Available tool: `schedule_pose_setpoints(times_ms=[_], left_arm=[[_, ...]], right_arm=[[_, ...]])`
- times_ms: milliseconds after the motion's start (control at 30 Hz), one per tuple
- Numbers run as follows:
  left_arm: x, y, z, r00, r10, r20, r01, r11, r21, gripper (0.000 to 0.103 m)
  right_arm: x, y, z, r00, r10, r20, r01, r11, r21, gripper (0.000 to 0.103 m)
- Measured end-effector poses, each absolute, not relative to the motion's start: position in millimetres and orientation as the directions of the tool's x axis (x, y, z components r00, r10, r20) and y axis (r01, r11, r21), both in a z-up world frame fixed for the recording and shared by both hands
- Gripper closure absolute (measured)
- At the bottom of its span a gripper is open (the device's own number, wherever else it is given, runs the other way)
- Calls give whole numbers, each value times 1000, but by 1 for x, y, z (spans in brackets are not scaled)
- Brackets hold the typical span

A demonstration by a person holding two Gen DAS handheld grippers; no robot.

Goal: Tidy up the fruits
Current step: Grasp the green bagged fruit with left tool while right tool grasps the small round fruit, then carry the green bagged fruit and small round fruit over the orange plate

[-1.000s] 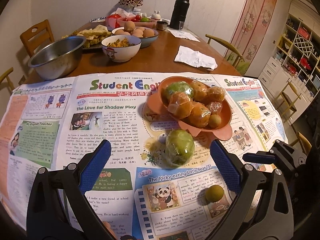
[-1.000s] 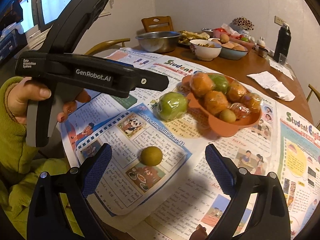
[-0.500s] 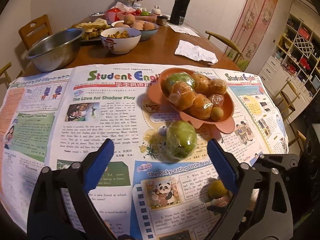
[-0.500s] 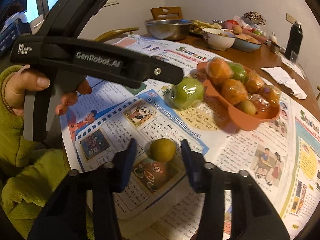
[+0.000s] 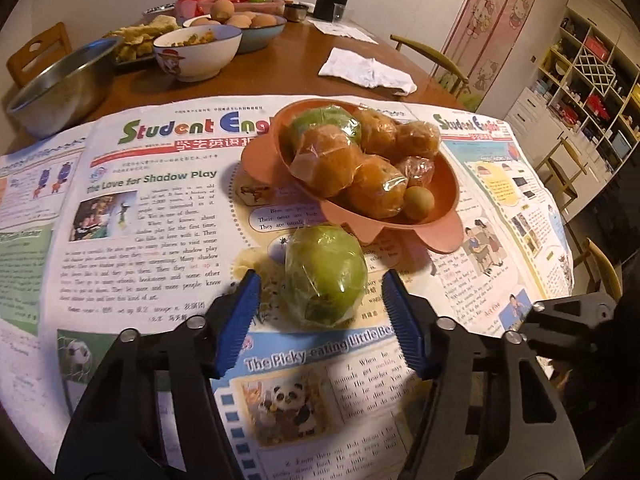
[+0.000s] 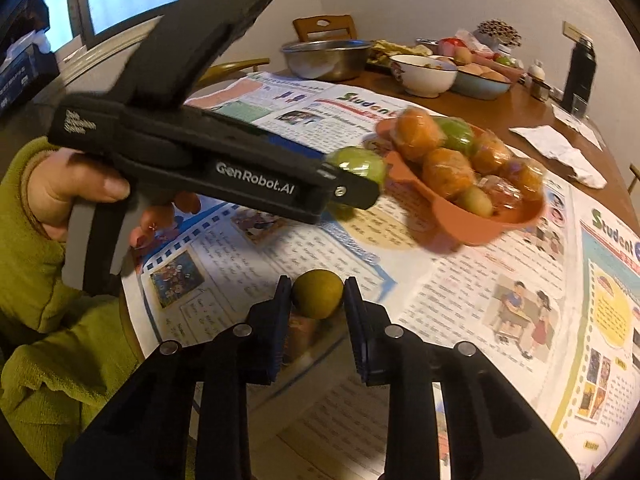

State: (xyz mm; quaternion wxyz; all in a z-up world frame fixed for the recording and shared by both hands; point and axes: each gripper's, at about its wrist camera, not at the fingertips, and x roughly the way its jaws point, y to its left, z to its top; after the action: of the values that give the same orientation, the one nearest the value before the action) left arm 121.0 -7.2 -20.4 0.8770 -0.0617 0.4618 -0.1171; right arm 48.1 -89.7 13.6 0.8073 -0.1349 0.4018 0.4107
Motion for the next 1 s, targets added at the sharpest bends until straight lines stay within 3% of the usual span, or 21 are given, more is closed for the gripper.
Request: schedule_pose_setpoints(times_ms=[133, 433, 1000], left_arm=[[126, -9, -23, 546, -267, -794, 158, 964, -215, 68], [119, -6, -17, 561, -273, -782, 161, 962, -220, 70], [136, -30, 45, 636, -299, -711, 250, 952, -178, 70]], right_arm=[[54, -104, 15, 363, 550, -752, -743, 658, 123, 77], [64, -131, 27, 413, 554, -723, -700, 701, 137, 77], [100, -161, 57, 527, 531, -664, -641, 761, 101, 77]])
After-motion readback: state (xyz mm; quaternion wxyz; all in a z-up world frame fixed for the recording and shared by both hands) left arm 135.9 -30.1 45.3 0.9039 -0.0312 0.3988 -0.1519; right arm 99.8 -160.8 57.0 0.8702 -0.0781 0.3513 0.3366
